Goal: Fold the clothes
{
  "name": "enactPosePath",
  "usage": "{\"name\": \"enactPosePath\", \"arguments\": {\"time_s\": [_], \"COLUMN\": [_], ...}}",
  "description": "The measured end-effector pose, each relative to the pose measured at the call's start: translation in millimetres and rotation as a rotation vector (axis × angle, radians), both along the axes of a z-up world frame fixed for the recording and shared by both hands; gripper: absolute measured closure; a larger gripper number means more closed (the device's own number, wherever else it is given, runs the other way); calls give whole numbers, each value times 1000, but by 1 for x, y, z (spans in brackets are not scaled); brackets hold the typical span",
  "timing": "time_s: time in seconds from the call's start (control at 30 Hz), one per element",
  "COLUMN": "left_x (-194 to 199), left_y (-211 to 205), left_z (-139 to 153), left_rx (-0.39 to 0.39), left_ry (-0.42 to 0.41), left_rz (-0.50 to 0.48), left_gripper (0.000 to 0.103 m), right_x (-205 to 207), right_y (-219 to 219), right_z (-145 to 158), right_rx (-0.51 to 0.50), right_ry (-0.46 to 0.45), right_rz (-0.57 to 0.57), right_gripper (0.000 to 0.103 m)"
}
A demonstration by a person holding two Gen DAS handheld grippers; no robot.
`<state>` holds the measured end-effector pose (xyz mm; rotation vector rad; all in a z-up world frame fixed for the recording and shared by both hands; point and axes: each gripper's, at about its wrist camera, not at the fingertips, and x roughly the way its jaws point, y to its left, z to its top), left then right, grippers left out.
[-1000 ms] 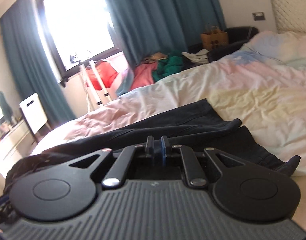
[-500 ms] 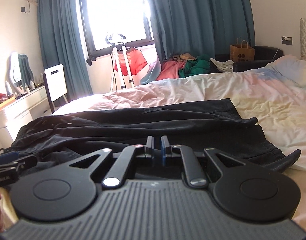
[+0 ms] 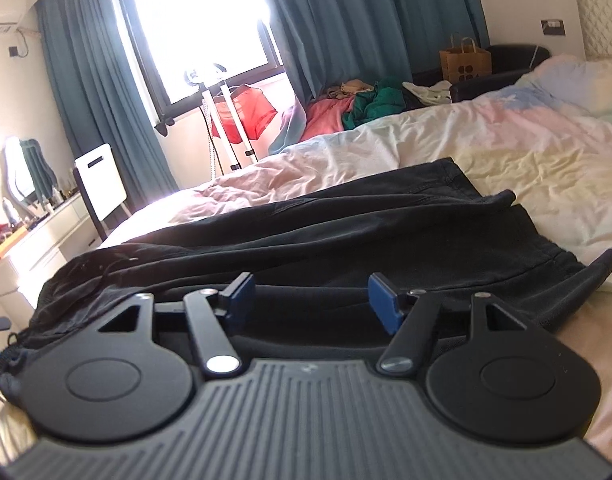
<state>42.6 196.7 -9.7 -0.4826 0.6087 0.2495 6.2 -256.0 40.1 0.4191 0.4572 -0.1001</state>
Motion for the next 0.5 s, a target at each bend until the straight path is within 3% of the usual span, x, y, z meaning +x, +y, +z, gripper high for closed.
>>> {"name": "enactPosePath", "arguments": {"time_s": [0.13,0.23,0.4,0.5], "left_x": [-10,-16,-20,-21], "left_y": [66,91,98,105], "left_z": [-16,-33,-62,-72], "left_rx": [-230,-329,-417,-490], "left_ry": [58,86,141,130], "left_rz": [184,269,286,288], "left_gripper": [12,12,18,19], "right_x": [2,-5,-35,-59], "right_y": [-26,-54,-113,-150], "right_z": [-8,-13,-26,-40], "right_rx": [146,265,509,597], "right_ry": [25,28,-5,-13], "right_rz": [-64,-146,-301,-437], "right_gripper": [37,37,36,36]}}
